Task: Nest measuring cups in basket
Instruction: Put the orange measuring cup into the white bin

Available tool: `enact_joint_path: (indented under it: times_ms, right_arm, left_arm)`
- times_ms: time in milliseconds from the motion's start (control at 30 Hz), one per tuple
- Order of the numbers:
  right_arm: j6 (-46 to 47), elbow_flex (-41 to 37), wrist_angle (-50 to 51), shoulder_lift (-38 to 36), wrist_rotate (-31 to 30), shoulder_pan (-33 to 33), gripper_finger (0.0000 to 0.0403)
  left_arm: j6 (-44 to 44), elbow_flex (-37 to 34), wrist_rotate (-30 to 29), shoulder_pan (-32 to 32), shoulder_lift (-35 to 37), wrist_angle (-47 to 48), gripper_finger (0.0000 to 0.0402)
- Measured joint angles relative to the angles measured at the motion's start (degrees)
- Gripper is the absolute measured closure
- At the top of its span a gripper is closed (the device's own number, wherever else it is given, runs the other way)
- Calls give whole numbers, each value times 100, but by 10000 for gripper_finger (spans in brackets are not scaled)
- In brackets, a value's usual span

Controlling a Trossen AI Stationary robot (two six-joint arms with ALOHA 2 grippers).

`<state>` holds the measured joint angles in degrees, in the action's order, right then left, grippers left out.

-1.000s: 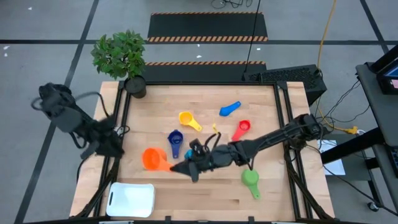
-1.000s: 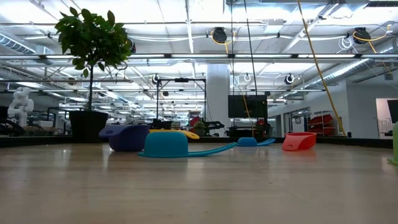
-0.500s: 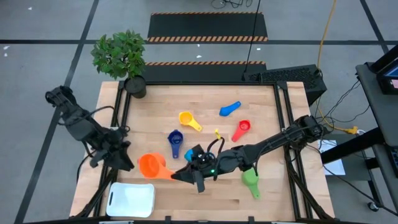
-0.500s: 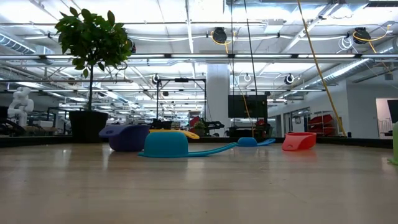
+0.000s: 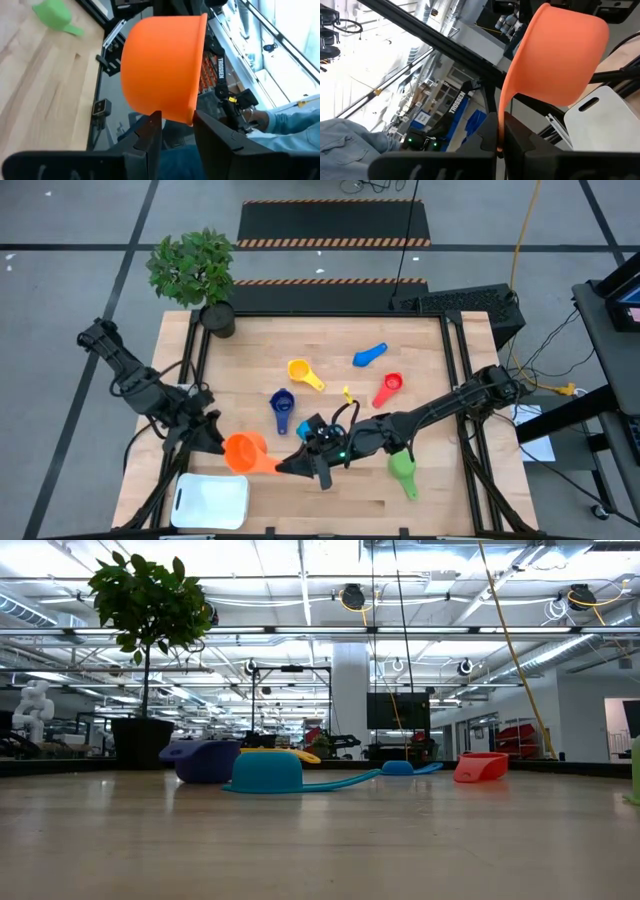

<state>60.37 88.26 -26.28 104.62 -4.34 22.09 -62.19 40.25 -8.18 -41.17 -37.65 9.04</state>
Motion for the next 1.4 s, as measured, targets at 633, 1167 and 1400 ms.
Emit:
enact_joint_path:
  times_ms: [633, 1167, 1400]
  right_arm:
    - [380, 0, 168, -15, 1263, -545, 403]
    - [756, 0, 210, -2, 1799, -698, 403]
    - [856, -2, 234, 2, 2116, -698, 403]
  left_arm:
    - [179, -7, -177, 52, 66, 59, 289]
    - [214, -7, -27, 65, 284, 281, 289]
    - [205, -7, 531, -30, 286, 286, 289]
